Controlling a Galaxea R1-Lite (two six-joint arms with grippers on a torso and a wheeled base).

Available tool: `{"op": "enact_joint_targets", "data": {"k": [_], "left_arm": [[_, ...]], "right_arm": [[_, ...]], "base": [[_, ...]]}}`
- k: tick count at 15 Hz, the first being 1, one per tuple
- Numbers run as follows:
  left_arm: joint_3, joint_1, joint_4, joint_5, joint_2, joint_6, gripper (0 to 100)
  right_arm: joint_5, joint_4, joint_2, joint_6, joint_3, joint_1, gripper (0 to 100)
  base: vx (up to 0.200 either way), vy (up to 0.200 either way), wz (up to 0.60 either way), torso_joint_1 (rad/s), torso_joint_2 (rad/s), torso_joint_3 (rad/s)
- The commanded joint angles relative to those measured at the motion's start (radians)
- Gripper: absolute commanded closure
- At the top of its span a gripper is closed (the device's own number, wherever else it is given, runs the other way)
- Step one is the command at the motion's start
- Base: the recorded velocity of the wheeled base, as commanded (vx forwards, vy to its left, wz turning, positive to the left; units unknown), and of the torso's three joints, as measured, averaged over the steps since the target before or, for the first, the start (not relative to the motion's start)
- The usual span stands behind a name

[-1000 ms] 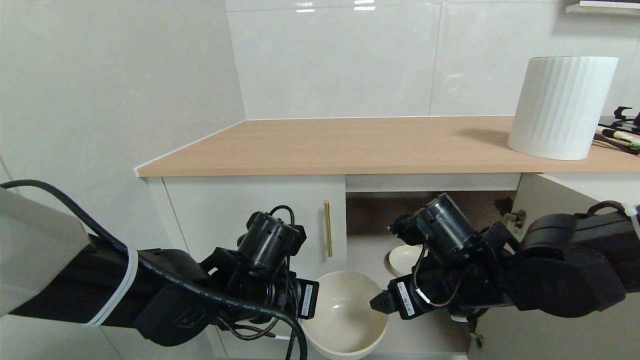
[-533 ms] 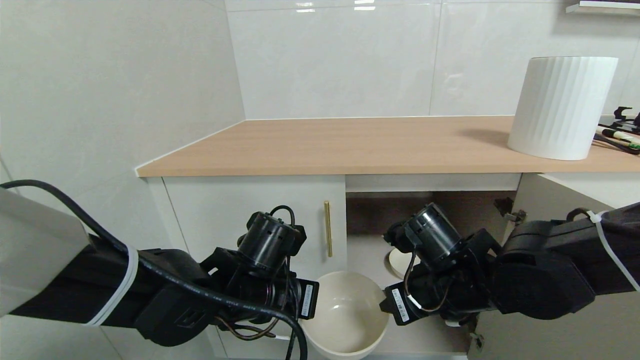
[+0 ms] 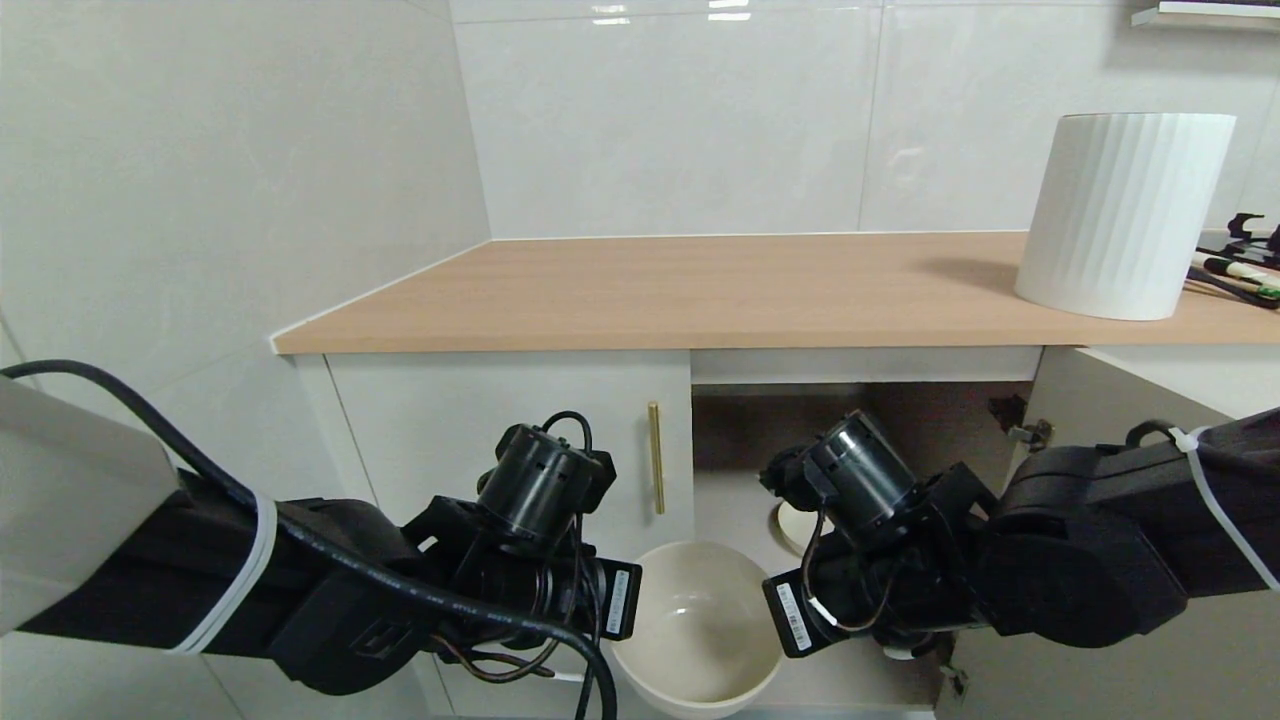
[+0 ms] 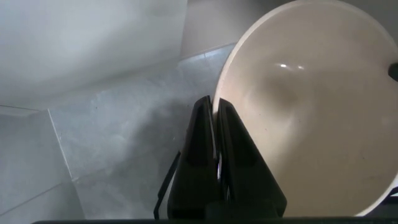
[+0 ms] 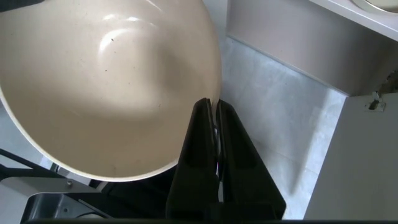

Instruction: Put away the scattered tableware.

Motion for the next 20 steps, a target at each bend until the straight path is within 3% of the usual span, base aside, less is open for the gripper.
{"op": "enact_joint_targets", "data": {"k": [1,4,5,14,20], "left_arm": [[0.000,0.000,0.001,0.002,-0.001,-0.002,100],[-0.001,0.000,-0.002,0.013,-0.003,-0.003,100],[-0.003,0.000,-0.002,0.011,-0.003,-0.005,0],[-0.004,0.000,-0.002,0.011,-0.003,-0.006,0],[-0.004,0.002,-0.002,0.013,-0.009,-0.006,0]], "right_arm": [[-0.002,0.002,0.003,0.000,0.000,0.000,100],[-0.002,0.002,0.004,0.000,0.000,0.000,100],[-0.002,0.002,0.004,-0.002,0.000,0.000,100],[-0.016,-0.012,0.043,0.003,-0.011,-0.009,100],[-0.066,-0.132,0.139,0.018,-0.045,-0.173,100]], "base": [[0.000,0.000,0.00,0.000,0.00,0.000],[0.000,0.000,0.00,0.000,0.00,0.000],[0.000,0.000,0.00,0.000,0.00,0.000],[0.000,0.000,0.00,0.000,0.00,0.000],[0.000,0.000,0.00,0.000,0.00,0.000]]}}
